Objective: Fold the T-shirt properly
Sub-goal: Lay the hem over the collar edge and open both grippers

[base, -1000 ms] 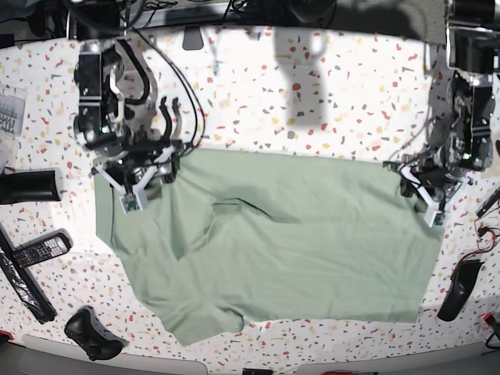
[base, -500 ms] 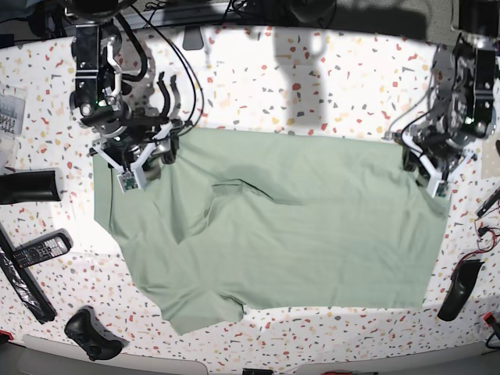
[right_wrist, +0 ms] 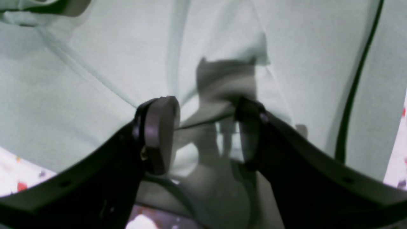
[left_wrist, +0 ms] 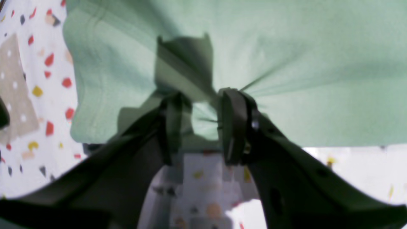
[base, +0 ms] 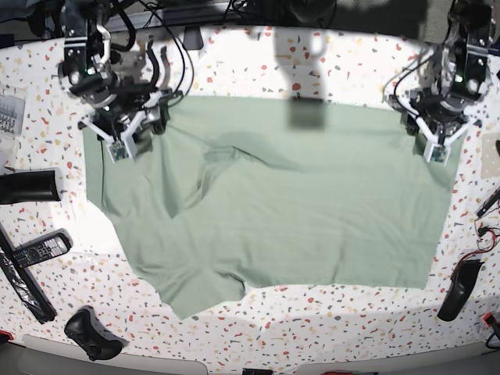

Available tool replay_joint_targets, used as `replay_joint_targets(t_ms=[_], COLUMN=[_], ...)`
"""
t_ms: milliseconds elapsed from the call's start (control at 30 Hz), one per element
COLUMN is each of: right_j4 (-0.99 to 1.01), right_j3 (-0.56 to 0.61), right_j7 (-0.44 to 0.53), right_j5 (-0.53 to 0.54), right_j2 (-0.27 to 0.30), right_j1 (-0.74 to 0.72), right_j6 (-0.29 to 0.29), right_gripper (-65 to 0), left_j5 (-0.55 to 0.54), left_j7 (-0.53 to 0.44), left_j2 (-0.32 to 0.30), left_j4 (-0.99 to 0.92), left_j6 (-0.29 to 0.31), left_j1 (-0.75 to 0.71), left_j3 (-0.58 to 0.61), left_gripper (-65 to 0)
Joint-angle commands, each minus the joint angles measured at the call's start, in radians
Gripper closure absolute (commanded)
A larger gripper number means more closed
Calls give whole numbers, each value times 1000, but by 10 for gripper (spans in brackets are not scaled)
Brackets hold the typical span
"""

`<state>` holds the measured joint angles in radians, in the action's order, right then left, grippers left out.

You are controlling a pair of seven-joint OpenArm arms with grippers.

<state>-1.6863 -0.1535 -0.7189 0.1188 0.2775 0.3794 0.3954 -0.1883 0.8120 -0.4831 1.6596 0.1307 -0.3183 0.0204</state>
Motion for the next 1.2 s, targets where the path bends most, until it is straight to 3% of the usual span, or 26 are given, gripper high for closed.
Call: replay_joint_targets(t_ms=[0,467,600,833,1167], right_j4=[-5,-10,-10,-14,-158], right_j3=[-11,-26,-26,-26,-26], right_j7=[-60,-60,-61,-61,-68], right_j5=[-30,-30,-30,-33,-45], right_j2=[11,11,11,11,11], right_j1=[22,172,206,259,357], right_j6=[0,0,0,0,-5], right_gripper=[-316,-316,-316,-316,-316], left_j5=[5,11,77,84,85], left_j7=[109,123,133,146,134], left_j2=[-8,-7,6,6,6], left_j4=[0,124,127,174,255], left_j6=[11,10,-39,-42,-42], left_j1=[-43,-228,-249,-306,-360], left_j3=[6,6,6,7,6], left_gripper=[-201,-201,-201,-201,-201])
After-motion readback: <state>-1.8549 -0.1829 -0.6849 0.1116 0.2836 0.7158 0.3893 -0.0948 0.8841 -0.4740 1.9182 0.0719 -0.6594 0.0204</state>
